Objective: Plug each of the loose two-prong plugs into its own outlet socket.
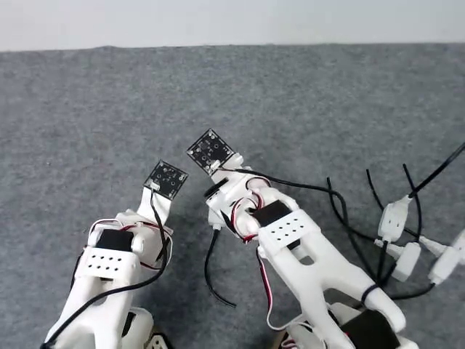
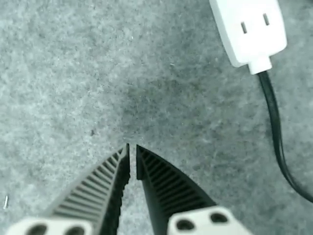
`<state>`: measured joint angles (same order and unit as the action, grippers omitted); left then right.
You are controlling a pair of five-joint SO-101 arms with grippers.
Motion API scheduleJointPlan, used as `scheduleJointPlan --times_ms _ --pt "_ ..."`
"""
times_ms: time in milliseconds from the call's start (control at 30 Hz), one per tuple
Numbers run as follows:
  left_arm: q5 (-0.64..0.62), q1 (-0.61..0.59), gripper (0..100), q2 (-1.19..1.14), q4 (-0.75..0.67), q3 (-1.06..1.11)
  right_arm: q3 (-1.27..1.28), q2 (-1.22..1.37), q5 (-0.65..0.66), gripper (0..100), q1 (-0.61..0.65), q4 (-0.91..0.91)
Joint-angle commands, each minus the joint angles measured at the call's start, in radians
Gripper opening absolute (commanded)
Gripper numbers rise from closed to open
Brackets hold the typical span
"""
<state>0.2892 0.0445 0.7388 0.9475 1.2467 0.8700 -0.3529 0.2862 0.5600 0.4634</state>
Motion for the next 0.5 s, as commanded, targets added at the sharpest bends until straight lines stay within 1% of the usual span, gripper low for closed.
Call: scheduleJointPlan --times_ms 0,200,367,467 --pt "0.011 -0.006 1 -0.002 -0.025 -0.012 -0.066 0.002 0.048 0.8 -0.027 -0.002" --pt "0.014 -0.006 1 -0.002 -0.025 -0.012 -0.066 0.004 0.061 0.8 -0.022 -0.004" --pt "0.014 -0.006 1 -0.002 -0.025 -0.012 -0.069 0.004 0.068 0.8 0.016 -0.036" --pt "0.014 -0.006 1 -0.002 -0.025 -0.012 -0.074 0.004 0.068 0.8 0.018 -0.038"
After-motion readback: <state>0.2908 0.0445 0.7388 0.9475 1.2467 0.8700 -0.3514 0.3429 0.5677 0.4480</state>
